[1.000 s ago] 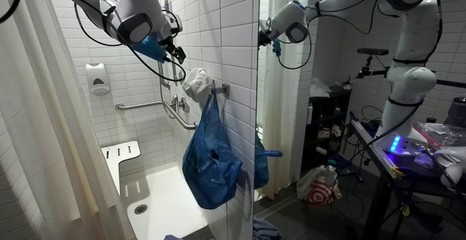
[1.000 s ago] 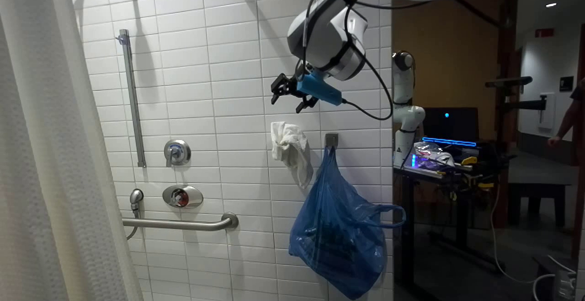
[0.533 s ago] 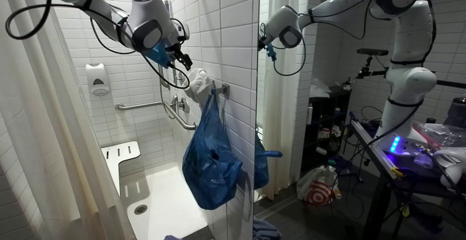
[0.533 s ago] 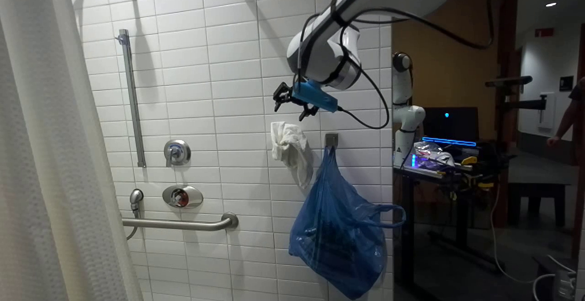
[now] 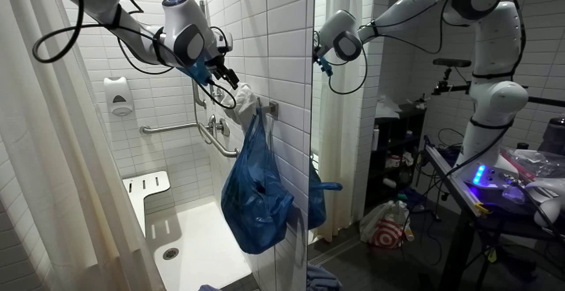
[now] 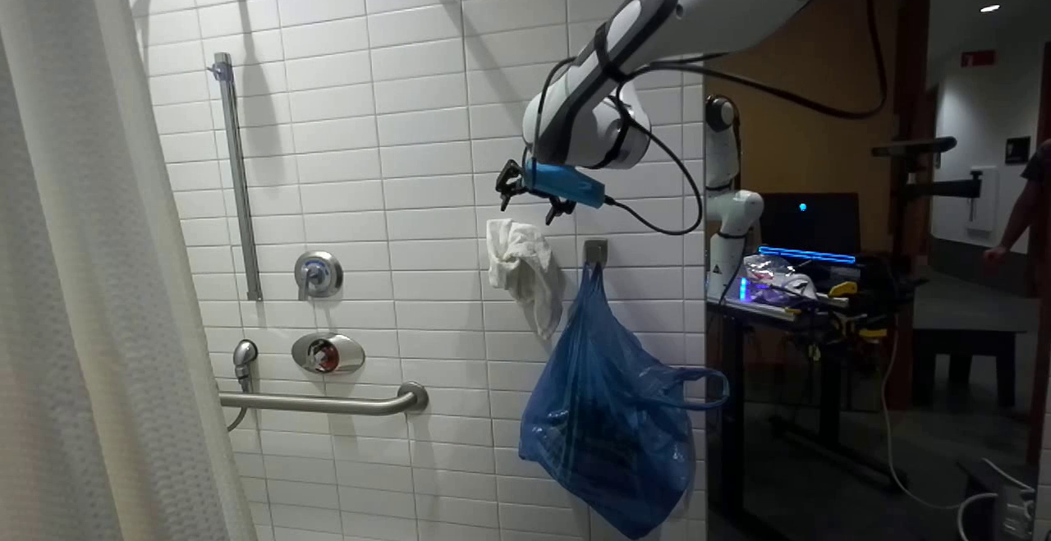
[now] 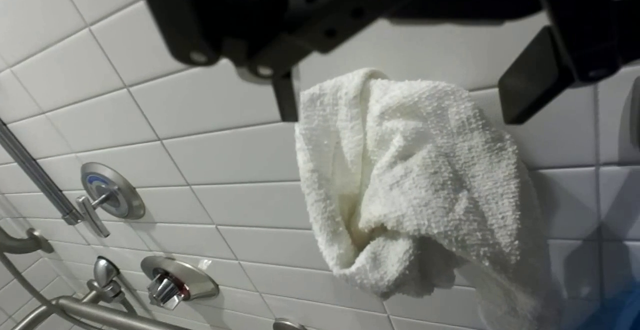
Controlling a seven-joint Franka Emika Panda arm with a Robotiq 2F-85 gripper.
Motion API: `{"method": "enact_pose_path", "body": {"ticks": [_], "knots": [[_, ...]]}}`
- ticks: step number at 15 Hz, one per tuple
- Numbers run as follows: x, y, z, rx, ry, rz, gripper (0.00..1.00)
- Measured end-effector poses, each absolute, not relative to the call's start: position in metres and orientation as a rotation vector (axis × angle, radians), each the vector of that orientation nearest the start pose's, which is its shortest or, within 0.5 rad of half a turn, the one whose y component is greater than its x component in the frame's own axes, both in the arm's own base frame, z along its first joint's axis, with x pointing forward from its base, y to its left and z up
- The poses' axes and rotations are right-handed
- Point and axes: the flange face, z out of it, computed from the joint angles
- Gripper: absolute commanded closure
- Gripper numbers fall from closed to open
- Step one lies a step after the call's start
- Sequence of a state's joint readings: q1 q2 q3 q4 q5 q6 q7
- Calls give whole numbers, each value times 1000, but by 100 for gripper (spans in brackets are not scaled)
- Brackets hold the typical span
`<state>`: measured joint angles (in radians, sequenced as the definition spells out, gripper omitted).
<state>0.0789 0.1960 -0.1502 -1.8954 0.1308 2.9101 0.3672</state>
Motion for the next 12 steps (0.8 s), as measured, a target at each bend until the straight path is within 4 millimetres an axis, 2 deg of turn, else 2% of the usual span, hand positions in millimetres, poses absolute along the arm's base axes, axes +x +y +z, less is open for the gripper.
{"method": "enact_pose_path", "body": {"ticks": [12], "knots": [[674, -48, 492, -2726, 842, -1014, 0]]}}
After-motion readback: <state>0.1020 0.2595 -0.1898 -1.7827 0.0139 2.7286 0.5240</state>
